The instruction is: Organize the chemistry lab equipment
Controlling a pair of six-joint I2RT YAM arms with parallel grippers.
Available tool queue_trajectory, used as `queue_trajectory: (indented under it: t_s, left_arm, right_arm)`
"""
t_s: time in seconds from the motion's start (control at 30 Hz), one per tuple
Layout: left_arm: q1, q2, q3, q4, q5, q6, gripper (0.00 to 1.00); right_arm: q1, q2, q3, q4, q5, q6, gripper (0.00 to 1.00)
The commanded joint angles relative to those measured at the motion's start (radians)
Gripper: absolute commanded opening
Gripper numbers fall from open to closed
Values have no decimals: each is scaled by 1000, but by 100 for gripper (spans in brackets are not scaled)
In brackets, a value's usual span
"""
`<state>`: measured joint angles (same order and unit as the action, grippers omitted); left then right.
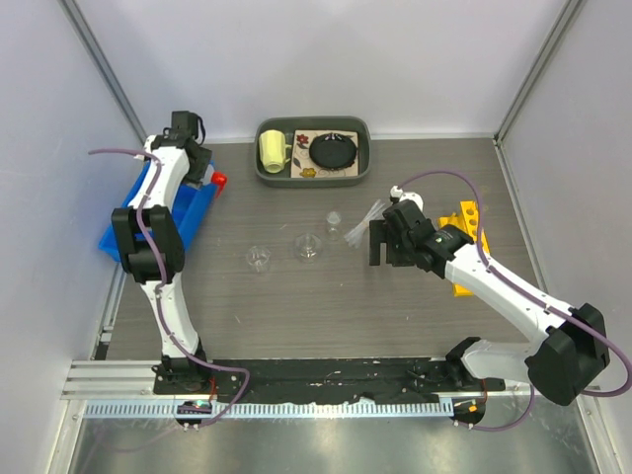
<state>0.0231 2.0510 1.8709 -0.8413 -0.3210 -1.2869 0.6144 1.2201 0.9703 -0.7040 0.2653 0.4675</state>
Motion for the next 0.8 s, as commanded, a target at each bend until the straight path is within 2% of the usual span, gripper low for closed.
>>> queue_trajectory:
  t_s: [0.0, 0.2, 0.5, 0.63, 0.77]
  left_arm:
    - [8, 6, 30, 140, -21, -52, 34]
    - [17, -12, -2, 157, -6, -71, 32]
    - [70, -202, -318, 329, 59, -46, 30]
    - [77, -264, -346, 353, 51, 9, 30]
    - [81, -307, -410, 486, 71, 20, 31]
  right_arm:
    - [5, 5, 7, 41, -3, -27, 95]
    - [5, 27, 7, 52, -27, -32, 95]
    - [8, 2, 2, 51, -32, -30, 95]
    - [15, -10, 2, 47, -31, -27, 95]
    - [16, -16, 11, 40, -26, -29, 96]
